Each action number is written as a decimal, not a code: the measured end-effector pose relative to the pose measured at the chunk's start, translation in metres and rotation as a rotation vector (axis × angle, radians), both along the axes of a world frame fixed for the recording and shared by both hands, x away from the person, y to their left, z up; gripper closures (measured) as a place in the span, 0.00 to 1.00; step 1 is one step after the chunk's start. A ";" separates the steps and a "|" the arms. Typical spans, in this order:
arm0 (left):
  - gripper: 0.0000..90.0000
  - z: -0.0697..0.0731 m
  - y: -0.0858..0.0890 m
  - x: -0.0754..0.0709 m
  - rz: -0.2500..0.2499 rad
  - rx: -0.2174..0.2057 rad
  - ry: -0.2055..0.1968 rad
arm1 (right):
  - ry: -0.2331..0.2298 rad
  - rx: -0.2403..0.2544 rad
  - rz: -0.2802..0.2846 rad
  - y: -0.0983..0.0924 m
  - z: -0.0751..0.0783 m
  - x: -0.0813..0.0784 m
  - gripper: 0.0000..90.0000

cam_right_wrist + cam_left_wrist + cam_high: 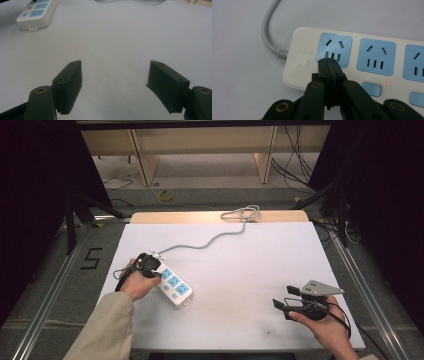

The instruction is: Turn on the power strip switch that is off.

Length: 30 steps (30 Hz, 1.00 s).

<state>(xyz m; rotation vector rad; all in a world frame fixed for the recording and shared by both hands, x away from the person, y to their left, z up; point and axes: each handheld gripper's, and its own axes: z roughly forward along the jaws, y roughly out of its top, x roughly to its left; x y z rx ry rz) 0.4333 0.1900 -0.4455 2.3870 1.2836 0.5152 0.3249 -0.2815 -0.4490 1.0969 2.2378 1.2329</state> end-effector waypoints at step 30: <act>1.00 -0.003 0.002 -0.002 -0.015 0.011 -0.051 | -0.004 -0.008 0.002 0.000 0.000 0.000 0.31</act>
